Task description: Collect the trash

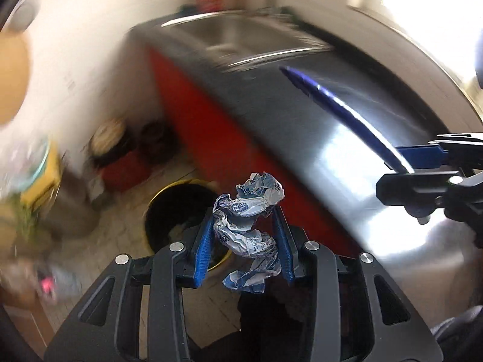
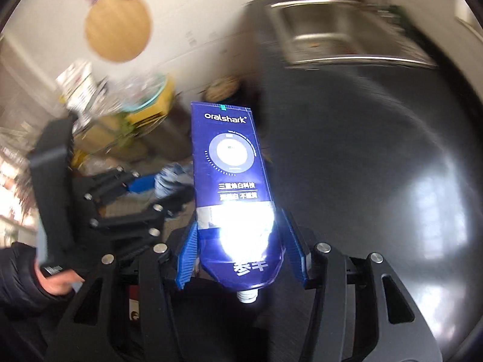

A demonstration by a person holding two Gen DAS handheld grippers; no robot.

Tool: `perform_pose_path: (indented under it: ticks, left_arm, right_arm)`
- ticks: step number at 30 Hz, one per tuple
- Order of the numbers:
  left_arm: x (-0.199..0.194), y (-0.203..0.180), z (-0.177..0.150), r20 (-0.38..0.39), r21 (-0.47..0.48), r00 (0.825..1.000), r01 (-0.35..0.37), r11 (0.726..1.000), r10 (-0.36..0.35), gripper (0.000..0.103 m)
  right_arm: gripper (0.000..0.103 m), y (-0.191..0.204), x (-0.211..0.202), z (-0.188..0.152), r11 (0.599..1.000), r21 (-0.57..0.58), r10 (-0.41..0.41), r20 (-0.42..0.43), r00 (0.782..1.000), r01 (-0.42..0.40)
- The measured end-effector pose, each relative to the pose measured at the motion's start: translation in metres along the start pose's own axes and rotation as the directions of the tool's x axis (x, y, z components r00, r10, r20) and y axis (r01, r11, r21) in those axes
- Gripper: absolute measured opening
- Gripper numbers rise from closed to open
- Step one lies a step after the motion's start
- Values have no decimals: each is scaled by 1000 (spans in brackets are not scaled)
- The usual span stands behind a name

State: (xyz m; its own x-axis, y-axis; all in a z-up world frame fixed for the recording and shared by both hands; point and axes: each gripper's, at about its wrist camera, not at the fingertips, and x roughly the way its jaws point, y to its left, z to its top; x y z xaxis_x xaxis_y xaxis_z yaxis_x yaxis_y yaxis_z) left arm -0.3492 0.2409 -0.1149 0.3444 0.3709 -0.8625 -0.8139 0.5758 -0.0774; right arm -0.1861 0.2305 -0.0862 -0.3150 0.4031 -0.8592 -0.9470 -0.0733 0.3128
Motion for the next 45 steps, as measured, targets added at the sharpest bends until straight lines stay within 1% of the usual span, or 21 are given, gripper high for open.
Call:
perform_pose_path:
  ticks: [3,6,9,13,17,18,19,20,21,27,31,32,33,34,35,38,39,41,42,44,45]
  left_arm:
    - [18,43,-13,-21,-121,999,-34,992,31,37]
    - [41,71,-16,-35,-191,998,-58,980,52,37]
    - [63,93,-15,-47,-246,998,-57,968,47,37]
    - [87,116,-10,-56,-266,998,-54,962,41,37]
    - [106,131,-7,-62,-277,998,-37,960,21,39]
    - [109,133,-6,-66,-279,998,-36,960,18,51]
    - [115,137,-6,-74,-283,997,-38,958,18,62]
    - [117,139,-6,-77,-287,996,-55,956,34,78]
    - [118,140,-6,-72,-292,997,-57,955,38,79]
    - [117,140,-11,-84,-292,996,-54,955,31,79]
    - [105,130,-7,-80,-273,996,-55,960,34,81]
    - [99,125,-3,-74,-262,996,-57,963,39,84]
    - [94,120,1,-74,-253,996,-65,965,48,88]
    - [88,113,7,-77,-235,995,-80,969,63,90]
    - [81,104,14,-72,-217,995,-87,972,73,92]
    - [55,56,41,-24,-111,998,-59,992,57,96]
    - [49,38,51,-9,-67,999,-42,997,41,96]
    - [37,-4,68,7,27,1000,19,999,-19,96]
    - [34,-21,75,9,62,999,43,997,-43,96]
    - [27,-72,91,6,154,994,107,982,-109,96]
    - [22,-105,100,5,212,988,149,966,-153,96]
  right_arm:
    - [51,18,37,20,999,-37,12,-55,998,-14]
    - [51,25,80,41,999,-41,11,-112,994,-16]
    - [51,32,116,61,999,-53,-9,-154,988,1]
    - [51,31,150,82,998,-56,-15,-197,980,4]
    - [52,28,165,94,998,-64,-35,-212,977,22]
    - [56,28,171,97,998,-60,-33,-225,974,20]
    - [71,27,173,100,998,-58,-39,-227,973,27]
    - [76,27,174,104,998,-58,-41,-216,976,29]
    - [80,28,173,105,998,-58,-36,-207,978,25]
    - [80,23,164,102,998,-62,-31,-205,978,19]
    - [81,19,133,95,998,-60,-34,-164,986,24]
    - [81,17,122,93,998,-54,-38,-146,989,30]
    - [85,14,110,90,998,-47,-43,-126,991,38]
    - [90,7,91,85,998,-33,-51,-92,994,48]
    - [91,0,73,80,998,-19,-64,-61,996,63]
    - [95,-29,7,52,988,40,-151,37,988,150]
    - [96,-40,-15,41,980,68,-190,64,980,185]
    - [96,-63,-62,8,946,136,-311,110,944,296]
    - [96,-73,-82,-9,923,166,-369,123,921,348]
    - [96,-96,-126,-51,857,262,-487,126,864,444]
    - [96,-107,-145,-73,819,317,-533,116,838,478]
